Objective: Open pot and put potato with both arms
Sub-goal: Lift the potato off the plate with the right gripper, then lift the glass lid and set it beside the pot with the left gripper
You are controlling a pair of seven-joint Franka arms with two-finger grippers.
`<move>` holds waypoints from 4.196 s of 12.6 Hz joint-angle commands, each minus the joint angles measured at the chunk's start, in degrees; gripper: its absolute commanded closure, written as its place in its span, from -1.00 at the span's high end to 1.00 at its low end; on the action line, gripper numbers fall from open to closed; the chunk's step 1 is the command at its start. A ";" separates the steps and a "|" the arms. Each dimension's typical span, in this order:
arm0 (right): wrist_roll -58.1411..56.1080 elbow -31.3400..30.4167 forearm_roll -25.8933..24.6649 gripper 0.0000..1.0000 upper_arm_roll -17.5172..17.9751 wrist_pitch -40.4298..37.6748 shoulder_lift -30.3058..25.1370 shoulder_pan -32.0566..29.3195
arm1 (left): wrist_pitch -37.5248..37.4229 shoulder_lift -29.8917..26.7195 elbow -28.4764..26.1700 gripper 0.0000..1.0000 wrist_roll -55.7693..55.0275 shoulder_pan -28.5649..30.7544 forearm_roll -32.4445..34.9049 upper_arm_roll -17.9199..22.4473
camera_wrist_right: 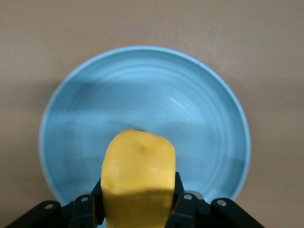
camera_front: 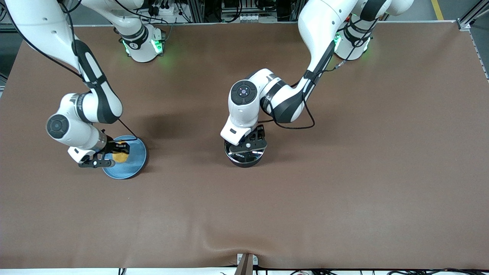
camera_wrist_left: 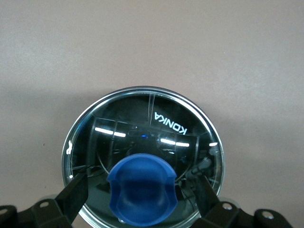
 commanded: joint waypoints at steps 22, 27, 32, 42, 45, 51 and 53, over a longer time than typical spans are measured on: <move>-0.58 37.24 -0.52 -1.00 0.66 -56.37 -16.67 -0.18 | -11.22 -10.98 -0.29 -1.00 3.65 2.69 1.30 0.26; -0.58 37.24 -0.52 -1.00 0.66 -56.46 -16.76 -0.18 | -20.11 -19.25 -0.99 -1.00 15.06 10.85 1.03 0.09; -0.58 37.24 -0.52 -1.00 0.66 -56.46 -16.76 -0.18 | -20.92 -29.97 -13.36 -1.00 32.80 19.55 0.95 -0.09; 4.67 37.33 0.27 -1.00 0.75 -53.74 -16.24 4.28 | -2.66 -38.78 -39.38 -1.00 50.76 34.06 1.12 -0.18; 12.42 37.33 0.01 -1.00 0.75 -49.89 -15.97 11.57 | 6.22 -38.16 -45.97 -1.00 52.79 36.01 1.12 -0.09; 16.39 37.33 2.64 -1.00 0.75 -43.20 -10.10 20.54 | 20.55 -32.55 -52.41 -1.00 53.67 38.55 1.12 -0.18; 18.66 37.24 2.73 -1.00 0.75 -39.87 -7.46 24.32 | 25.12 -28.78 -52.85 -1.00 54.37 40.04 1.12 -0.18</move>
